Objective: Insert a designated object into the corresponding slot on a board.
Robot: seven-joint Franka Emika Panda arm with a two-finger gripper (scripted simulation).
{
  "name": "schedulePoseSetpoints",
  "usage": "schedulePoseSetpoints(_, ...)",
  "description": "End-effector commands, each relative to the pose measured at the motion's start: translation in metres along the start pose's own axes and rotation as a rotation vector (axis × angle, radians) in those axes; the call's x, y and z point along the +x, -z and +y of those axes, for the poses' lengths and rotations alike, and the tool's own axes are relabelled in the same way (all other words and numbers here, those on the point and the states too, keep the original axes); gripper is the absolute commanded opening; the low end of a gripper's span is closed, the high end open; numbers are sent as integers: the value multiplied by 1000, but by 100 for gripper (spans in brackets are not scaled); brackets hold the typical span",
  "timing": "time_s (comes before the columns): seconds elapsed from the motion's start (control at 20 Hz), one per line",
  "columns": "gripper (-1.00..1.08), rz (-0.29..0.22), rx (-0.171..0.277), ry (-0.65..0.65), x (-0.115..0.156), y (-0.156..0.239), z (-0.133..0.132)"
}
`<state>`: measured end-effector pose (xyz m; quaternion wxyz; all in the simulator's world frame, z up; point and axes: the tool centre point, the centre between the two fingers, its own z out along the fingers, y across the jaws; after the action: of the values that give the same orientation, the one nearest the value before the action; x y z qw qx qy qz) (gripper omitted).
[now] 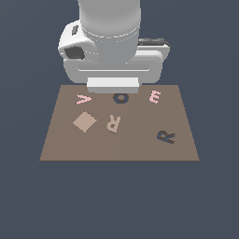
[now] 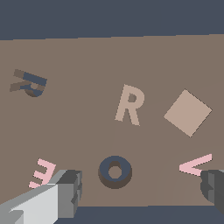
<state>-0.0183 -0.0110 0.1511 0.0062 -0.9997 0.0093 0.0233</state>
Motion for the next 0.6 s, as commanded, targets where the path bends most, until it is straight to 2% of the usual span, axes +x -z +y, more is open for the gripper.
schedulePoseSetpoints(0.0, 100, 0, 0, 0, 0, 0, 0)
schedulePoseSetpoints(0.55, 100, 14, -2, -76, 15, -29, 1)
